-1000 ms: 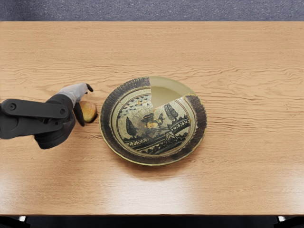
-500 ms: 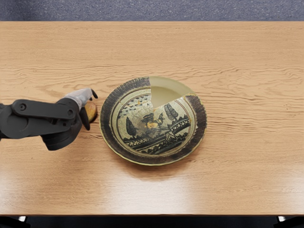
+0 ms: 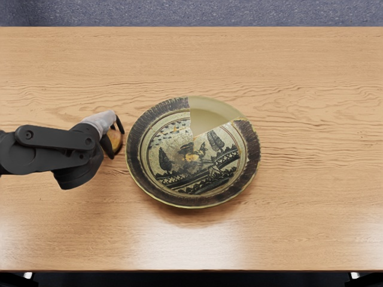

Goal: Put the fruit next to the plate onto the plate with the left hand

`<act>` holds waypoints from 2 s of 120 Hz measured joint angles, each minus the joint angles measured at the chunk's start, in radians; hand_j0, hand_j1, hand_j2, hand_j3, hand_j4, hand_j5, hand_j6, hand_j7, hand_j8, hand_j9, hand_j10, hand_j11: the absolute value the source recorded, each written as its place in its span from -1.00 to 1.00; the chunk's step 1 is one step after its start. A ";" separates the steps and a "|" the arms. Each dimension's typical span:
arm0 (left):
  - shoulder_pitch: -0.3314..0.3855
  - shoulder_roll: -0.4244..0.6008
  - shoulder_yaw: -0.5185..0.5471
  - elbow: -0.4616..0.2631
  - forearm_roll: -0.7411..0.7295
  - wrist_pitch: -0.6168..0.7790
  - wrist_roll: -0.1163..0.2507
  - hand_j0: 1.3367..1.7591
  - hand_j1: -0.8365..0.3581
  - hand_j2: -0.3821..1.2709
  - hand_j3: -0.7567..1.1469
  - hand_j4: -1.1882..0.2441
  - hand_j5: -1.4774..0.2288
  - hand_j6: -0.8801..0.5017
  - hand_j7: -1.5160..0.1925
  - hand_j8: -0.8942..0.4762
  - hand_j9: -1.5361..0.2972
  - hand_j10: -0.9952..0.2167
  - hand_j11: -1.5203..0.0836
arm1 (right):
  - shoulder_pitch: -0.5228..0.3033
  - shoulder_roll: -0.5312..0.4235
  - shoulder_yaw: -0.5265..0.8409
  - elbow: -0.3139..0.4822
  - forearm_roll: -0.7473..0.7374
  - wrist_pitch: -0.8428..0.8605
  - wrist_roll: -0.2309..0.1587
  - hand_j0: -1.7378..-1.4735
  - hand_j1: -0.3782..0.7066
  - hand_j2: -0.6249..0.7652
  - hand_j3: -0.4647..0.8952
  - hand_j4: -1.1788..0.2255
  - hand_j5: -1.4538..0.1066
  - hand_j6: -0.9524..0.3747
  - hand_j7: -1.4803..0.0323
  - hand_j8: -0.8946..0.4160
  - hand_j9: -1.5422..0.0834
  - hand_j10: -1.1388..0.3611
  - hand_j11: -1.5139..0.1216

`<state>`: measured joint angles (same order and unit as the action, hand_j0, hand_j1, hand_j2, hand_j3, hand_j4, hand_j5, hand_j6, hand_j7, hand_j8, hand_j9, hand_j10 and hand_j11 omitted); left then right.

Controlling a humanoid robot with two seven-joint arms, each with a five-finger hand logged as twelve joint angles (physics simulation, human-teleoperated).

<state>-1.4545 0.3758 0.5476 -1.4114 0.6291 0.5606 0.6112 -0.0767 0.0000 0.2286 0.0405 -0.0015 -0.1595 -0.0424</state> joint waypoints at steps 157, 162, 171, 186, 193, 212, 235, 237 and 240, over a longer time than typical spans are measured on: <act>-0.139 0.425 -0.399 -0.039 -0.319 -0.765 -0.001 0.49 -0.02 0.09 -0.20 -0.35 -0.59 -0.25 -0.53 -0.10 -0.53 -0.24 -0.46 | 0.000 0.000 0.000 0.000 0.000 0.000 0.000 -0.40 -0.87 -0.11 -0.32 0.63 0.81 0.38 0.90 0.31 0.84 0.47 0.80; -0.139 0.425 -0.418 -0.019 -0.357 -0.829 -0.001 0.49 -0.01 0.08 -0.20 -0.36 -0.59 -0.24 -0.54 -0.11 -0.53 -0.25 -0.46 | 0.000 0.000 0.000 0.000 0.000 0.000 0.000 -0.40 -0.87 -0.11 -0.32 0.63 0.81 0.38 0.90 0.31 0.84 0.47 0.80; -0.167 0.413 -0.439 0.000 -0.398 -0.899 0.000 0.49 -0.04 0.20 -0.20 -0.36 -0.60 -0.23 -0.54 -0.08 -0.53 -0.24 -0.46 | 0.000 0.000 0.000 0.000 0.000 0.000 0.000 -0.40 -0.87 -0.11 -0.32 0.63 0.81 0.38 0.90 0.31 0.84 0.47 0.80; -0.244 0.337 -0.439 -0.022 -0.428 -0.934 -0.001 0.49 -0.09 0.21 -0.20 -0.34 -0.62 -0.20 -0.52 -0.08 -0.51 -0.23 -0.46 | 0.000 0.000 0.000 0.000 0.000 0.000 0.000 -0.40 -0.87 -0.11 -0.32 0.63 0.81 0.38 0.90 0.31 0.84 0.47 0.80; -0.272 0.264 -0.420 -0.036 -0.434 -0.924 0.000 0.49 -0.11 0.24 -0.20 -0.34 -0.62 -0.19 -0.53 -0.08 -0.52 -0.22 -0.46 | 0.000 0.000 0.000 0.000 0.000 0.000 0.000 -0.40 -0.87 -0.11 -0.32 0.63 0.81 0.38 0.90 0.31 0.84 0.47 0.80; -0.292 0.127 -0.386 -0.056 -0.432 -0.829 0.000 0.51 -0.25 0.39 -0.20 -0.36 -0.62 -0.22 -0.53 -0.11 -0.51 -0.21 -0.45 | 0.000 0.000 0.000 0.000 0.000 0.000 0.000 -0.40 -0.87 -0.11 -0.32 0.63 0.81 0.38 0.90 0.31 0.84 0.47 0.80; -0.291 0.044 -0.375 -0.064 -0.415 -0.707 0.000 0.50 -0.45 0.61 -0.20 -0.40 -0.62 -0.23 -0.53 -0.09 -0.51 -0.45 -0.45 | 0.000 0.000 0.000 0.000 0.000 0.000 0.000 -0.40 -0.87 -0.11 -0.32 0.63 0.81 0.38 0.90 0.31 0.84 0.47 0.80; -0.291 0.042 -0.374 -0.065 -0.413 -0.700 0.000 0.50 -0.46 0.63 -0.20 -0.40 -0.62 -0.24 -0.52 -0.10 -0.50 -0.47 -0.45 | 0.000 0.000 0.000 0.000 0.000 0.000 0.000 -0.40 -0.87 -0.11 -0.32 0.63 0.81 0.38 0.90 0.31 0.84 0.47 0.80; -0.291 0.042 -0.374 -0.065 -0.411 -0.692 0.000 0.50 -0.46 0.63 -0.20 -0.39 -0.59 -0.25 -0.50 -0.12 -0.49 -0.48 -0.43 | 0.000 0.000 0.000 0.000 0.000 0.000 0.000 -0.40 -0.87 -0.11 -0.32 0.63 0.81 0.38 0.90 0.31 0.84 0.47 0.80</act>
<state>-1.7457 0.4174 0.1739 -1.4768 0.2177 -0.1309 0.6108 -0.0767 0.0000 0.2286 0.0406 -0.0015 -0.1595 -0.0423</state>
